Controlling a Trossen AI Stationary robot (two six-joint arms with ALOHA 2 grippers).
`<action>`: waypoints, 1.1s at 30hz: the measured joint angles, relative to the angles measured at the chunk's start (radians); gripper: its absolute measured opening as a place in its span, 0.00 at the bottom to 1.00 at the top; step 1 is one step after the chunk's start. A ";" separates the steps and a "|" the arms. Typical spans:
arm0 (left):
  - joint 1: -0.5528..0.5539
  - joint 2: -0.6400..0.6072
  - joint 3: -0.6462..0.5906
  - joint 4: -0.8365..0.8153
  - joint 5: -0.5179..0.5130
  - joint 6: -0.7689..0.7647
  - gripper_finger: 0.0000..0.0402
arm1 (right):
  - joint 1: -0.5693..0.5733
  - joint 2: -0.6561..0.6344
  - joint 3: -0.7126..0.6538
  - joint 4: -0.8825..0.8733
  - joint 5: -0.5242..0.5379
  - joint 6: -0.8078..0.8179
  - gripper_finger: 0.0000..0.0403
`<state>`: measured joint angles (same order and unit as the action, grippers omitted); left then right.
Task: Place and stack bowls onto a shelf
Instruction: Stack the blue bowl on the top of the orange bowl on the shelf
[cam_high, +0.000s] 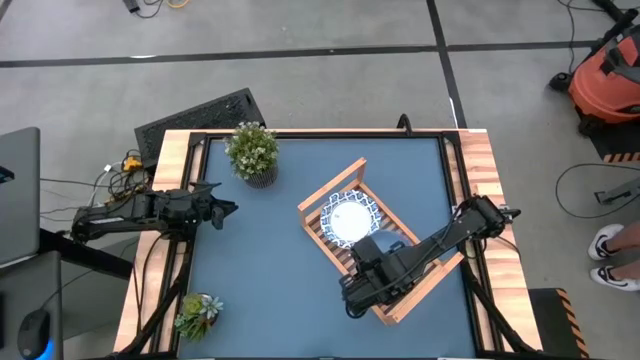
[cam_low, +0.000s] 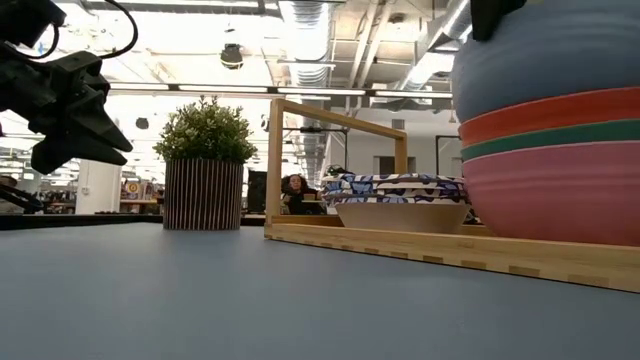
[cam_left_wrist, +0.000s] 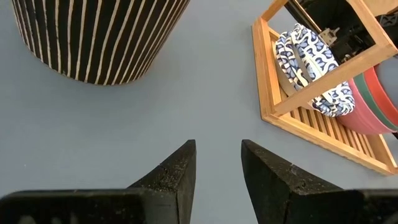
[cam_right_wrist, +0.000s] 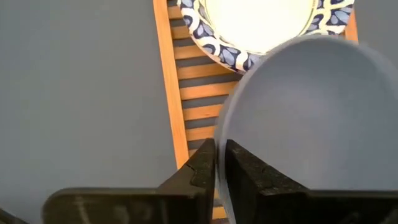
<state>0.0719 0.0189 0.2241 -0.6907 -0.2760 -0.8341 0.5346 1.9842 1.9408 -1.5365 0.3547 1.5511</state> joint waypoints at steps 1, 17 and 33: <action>0.000 0.000 0.000 0.000 0.000 0.000 0.28 | 0.000 0.000 0.000 0.001 -0.006 -0.004 0.17; 0.000 0.000 0.000 -0.001 -0.050 -0.001 0.28 | -0.007 -0.037 0.001 -0.033 -0.046 -0.006 0.30; 0.000 0.000 0.000 -0.002 -0.099 0.000 0.28 | -0.032 -0.050 0.001 -0.034 -0.055 -0.011 0.15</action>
<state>0.0717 0.0189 0.2241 -0.6922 -0.3748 -0.8345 0.5029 1.9339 1.9419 -1.5707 0.2999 1.5402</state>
